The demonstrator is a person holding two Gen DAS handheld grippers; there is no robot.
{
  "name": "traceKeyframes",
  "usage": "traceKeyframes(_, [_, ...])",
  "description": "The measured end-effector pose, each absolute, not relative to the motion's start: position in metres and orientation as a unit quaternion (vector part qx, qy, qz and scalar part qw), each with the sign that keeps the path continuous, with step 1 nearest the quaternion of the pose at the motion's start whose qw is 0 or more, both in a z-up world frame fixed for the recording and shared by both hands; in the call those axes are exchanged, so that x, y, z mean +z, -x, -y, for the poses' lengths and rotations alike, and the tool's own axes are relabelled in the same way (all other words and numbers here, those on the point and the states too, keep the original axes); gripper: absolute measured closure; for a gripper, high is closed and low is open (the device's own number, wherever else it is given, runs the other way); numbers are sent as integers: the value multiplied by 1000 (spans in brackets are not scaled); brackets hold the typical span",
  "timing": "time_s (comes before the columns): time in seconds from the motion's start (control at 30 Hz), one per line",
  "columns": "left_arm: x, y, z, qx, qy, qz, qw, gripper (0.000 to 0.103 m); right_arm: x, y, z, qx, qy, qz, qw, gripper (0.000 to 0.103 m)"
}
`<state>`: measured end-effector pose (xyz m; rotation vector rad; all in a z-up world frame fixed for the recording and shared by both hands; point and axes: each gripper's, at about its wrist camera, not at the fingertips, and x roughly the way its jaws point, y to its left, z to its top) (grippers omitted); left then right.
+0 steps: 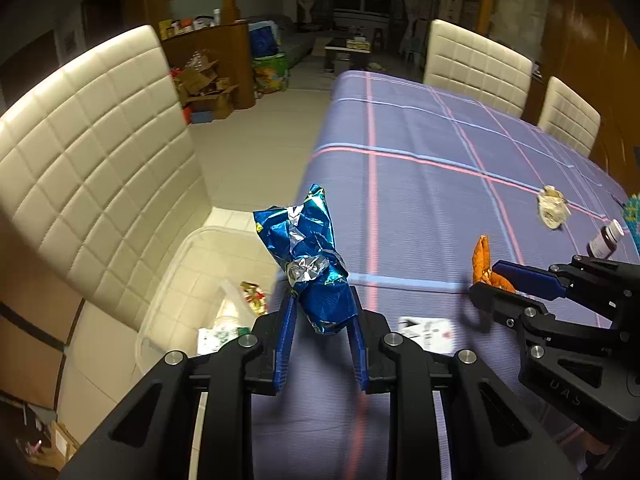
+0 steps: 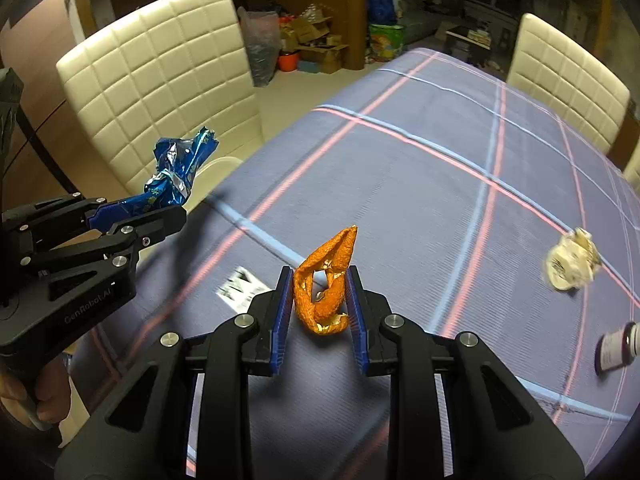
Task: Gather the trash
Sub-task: 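Carry the blue wrapper and orange peel over the plastic bin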
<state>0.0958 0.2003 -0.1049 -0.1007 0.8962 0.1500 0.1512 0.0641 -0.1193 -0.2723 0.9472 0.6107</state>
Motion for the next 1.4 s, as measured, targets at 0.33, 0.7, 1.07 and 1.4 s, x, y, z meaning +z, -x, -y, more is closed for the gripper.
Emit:
traceKeyframes(0.33, [-112, -84, -249, 111, 75, -429, 893, 79, -115, -145, -118, 323, 160, -438, 824, 75])
traceKeyframes(0.7, [-121, -80, -287, 147, 92, -430, 886, 79, -119, -143, -169, 350, 185, -431, 810, 75])
traceKeyframes(1.07, [-120, -80, -306, 170, 92, -423, 885, 79, -112, -145, -198, 365, 195, -411, 812, 75])
traceKeyframes(1.4, [-123, -82, -322, 186, 95, -425, 881, 79, -113, -150, -218, 374, 197, -408, 809, 75])
